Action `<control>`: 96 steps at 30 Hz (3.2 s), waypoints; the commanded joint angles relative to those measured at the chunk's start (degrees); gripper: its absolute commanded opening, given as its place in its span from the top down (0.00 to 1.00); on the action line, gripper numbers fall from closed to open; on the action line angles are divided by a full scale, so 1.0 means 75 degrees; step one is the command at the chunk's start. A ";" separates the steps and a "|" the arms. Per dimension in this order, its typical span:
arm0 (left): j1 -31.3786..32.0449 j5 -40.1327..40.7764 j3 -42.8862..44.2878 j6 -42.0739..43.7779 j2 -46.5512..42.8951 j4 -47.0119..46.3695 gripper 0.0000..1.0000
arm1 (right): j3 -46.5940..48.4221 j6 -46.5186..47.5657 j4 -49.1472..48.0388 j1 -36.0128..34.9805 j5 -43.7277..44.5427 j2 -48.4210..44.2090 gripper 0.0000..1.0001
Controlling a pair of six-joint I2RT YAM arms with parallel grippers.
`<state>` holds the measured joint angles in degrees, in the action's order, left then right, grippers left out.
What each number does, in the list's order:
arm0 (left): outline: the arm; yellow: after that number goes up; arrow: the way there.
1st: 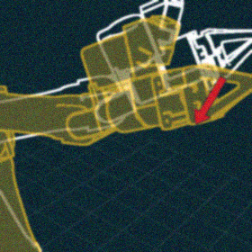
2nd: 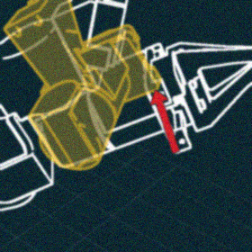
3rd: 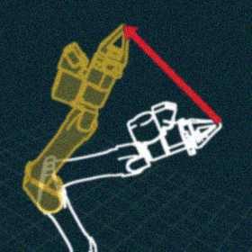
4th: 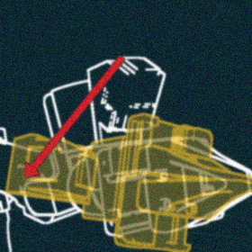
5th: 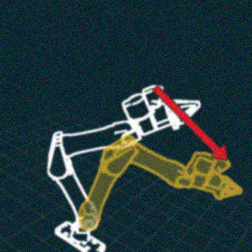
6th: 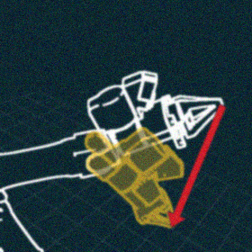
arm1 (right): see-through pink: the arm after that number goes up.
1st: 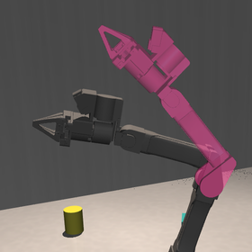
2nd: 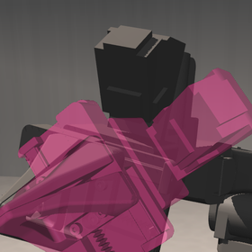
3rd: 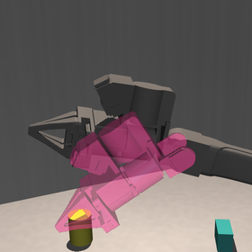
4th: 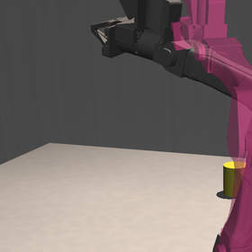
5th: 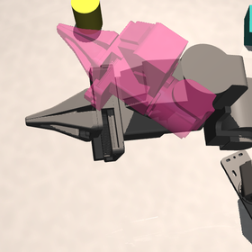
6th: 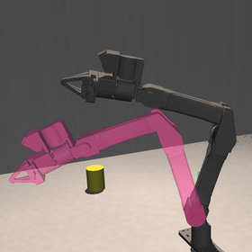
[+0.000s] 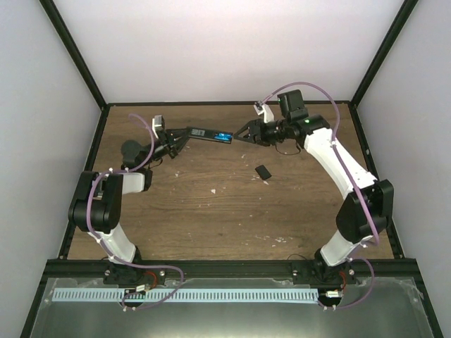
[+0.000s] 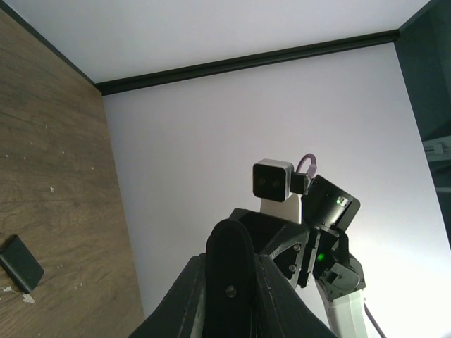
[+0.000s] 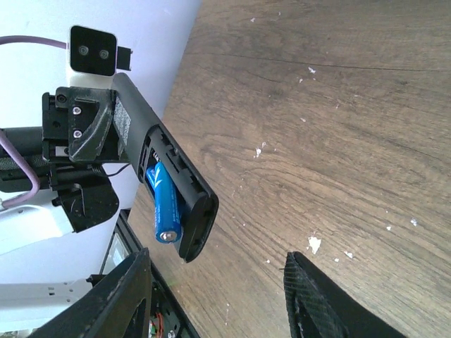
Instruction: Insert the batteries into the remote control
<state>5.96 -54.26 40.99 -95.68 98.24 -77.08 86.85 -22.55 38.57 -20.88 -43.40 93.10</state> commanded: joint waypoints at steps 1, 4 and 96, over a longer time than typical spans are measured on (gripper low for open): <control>0.0026 -0.0025 -0.0096 0.0183 -0.0254 -0.0106 1.00 | 0.0441 0.0162 0.0002 -0.0069 0.0025 0.0132 0.56; 0.0026 -0.0014 -0.0110 0.0198 -0.0265 -0.0077 1.00 | 0.0472 0.0177 0.0001 -0.0095 -0.0003 0.0221 0.56; -0.0271 -0.0369 0.0520 -0.0718 0.0353 -0.1155 1.00 | -0.1606 -0.1585 -0.2997 0.0158 -0.1677 -0.0694 0.57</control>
<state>4.47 -57.06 43.11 -100.71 100.82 -81.03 75.22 -35.42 18.46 -19.94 -54.26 90.00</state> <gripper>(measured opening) 0.154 0.429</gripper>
